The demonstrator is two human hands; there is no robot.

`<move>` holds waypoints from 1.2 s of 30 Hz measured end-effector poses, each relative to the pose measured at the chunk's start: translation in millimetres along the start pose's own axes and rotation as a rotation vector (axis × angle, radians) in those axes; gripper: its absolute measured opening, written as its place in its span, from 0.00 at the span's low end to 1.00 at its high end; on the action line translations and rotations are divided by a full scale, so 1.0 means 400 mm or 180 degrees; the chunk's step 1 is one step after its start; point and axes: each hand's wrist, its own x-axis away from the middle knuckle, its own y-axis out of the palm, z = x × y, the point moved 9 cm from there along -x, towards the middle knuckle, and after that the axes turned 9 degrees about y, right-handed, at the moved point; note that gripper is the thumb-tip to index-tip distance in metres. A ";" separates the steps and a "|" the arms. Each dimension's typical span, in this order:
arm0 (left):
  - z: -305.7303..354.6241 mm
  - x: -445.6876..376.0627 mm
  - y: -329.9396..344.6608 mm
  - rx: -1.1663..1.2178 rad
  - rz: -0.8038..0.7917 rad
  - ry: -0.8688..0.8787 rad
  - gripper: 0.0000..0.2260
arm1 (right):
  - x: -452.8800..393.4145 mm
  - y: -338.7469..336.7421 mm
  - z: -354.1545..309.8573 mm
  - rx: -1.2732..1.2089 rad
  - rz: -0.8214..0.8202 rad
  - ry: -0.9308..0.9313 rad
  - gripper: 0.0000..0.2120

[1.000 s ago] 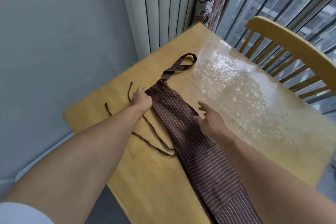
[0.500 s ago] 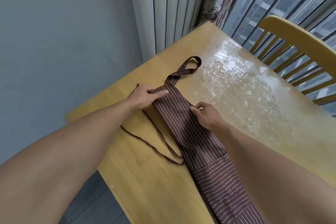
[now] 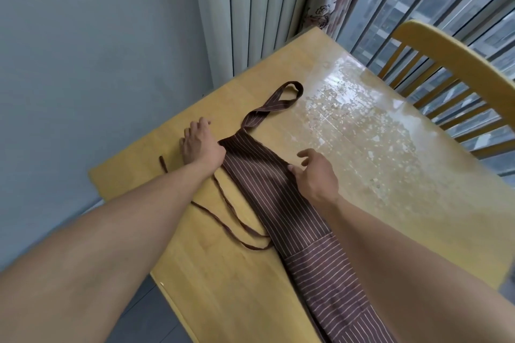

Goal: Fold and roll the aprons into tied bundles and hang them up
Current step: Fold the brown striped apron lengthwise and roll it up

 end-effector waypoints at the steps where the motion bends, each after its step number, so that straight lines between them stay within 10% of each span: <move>1: 0.048 0.016 -0.023 -0.0130 0.0342 0.0496 0.21 | -0.002 -0.004 0.013 0.0040 0.0019 0.0066 0.19; 5: 0.240 0.117 0.039 -0.0484 0.0143 0.2720 0.12 | -0.003 0.005 0.057 0.0079 -0.0219 0.0327 0.19; 13: 0.157 0.040 0.231 -0.0860 -0.1637 0.1149 0.35 | 0.053 -0.002 0.162 0.0486 -0.0386 0.0371 0.23; 19: 0.237 0.094 0.133 -0.0643 0.0238 0.1399 0.34 | 0.117 -0.075 0.319 0.0867 -0.0138 0.0310 0.20; 30: 0.396 0.579 0.354 -0.0924 -0.0673 0.1996 0.38 | 0.371 -0.198 0.759 0.0978 -0.0029 0.0275 0.20; 36: 0.419 0.795 0.420 -0.1175 -0.0979 0.1386 0.37 | 0.538 -0.228 1.000 0.1078 -0.0378 0.0608 0.26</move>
